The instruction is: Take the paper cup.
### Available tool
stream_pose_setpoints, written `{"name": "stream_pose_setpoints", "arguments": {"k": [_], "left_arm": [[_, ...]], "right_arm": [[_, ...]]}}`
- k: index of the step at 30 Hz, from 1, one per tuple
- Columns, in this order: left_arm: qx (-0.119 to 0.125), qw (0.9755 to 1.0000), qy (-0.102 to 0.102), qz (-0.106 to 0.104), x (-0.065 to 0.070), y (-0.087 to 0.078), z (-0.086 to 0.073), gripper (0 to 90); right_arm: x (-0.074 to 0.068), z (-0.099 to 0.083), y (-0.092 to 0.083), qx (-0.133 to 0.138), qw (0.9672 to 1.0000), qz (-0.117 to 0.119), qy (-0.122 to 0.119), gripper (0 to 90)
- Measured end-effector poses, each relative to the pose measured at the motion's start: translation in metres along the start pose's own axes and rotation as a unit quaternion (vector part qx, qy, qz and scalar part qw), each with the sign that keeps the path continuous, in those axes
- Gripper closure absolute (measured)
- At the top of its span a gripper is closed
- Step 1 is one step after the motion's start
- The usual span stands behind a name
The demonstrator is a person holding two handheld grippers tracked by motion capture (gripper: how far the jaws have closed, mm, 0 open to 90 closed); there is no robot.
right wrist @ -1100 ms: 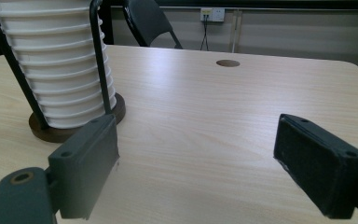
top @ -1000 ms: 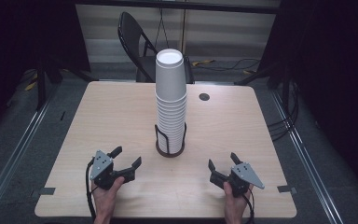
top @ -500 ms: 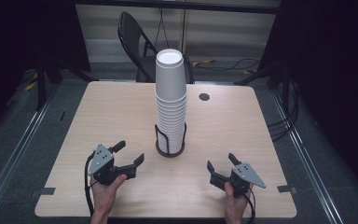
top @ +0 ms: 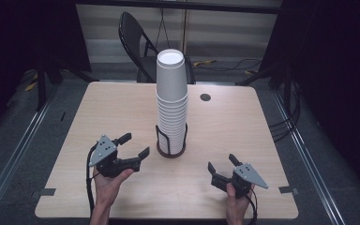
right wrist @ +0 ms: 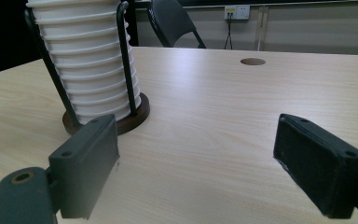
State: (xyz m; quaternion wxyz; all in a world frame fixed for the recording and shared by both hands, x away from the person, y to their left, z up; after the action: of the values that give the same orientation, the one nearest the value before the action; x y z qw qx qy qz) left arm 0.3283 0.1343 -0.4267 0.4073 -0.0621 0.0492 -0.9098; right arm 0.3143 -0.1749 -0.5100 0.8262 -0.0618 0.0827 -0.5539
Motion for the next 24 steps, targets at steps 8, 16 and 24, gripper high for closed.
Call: {"name": "stream_pose_setpoints", "arguments": {"k": [8,16,24], "left_arm": [[0.005,0.9997,0.017,-0.014,0.004,0.005,0.024,17.3],[0.025,0.9985,0.003,-0.048,0.009,0.009,0.043,19.4],[0.023,0.9981,0.020,-0.053,0.008,0.014,0.067,16.2]], "right_arm": [[0.000,0.000,0.000,0.001,1.0000,-0.002,-0.002,13.4],[0.000,0.000,0.000,0.000,1.0000,0.000,-0.004,13.4],[0.000,0.000,0.000,0.001,1.0000,0.000,-0.004,13.5]]}}
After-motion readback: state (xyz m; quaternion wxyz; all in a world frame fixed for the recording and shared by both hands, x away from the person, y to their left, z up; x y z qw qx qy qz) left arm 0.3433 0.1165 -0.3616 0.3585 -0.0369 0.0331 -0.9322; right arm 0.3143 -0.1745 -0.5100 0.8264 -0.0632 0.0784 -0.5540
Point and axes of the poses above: each handheld gripper's, and its own axes: y roughly forward along the jaws, z roughly out of its top, x roughly to its right, the point moved 7 cm from there along y, roughly forward along the jaws, and after that the axes turned 1 degree about x, right-handed, at the moved point
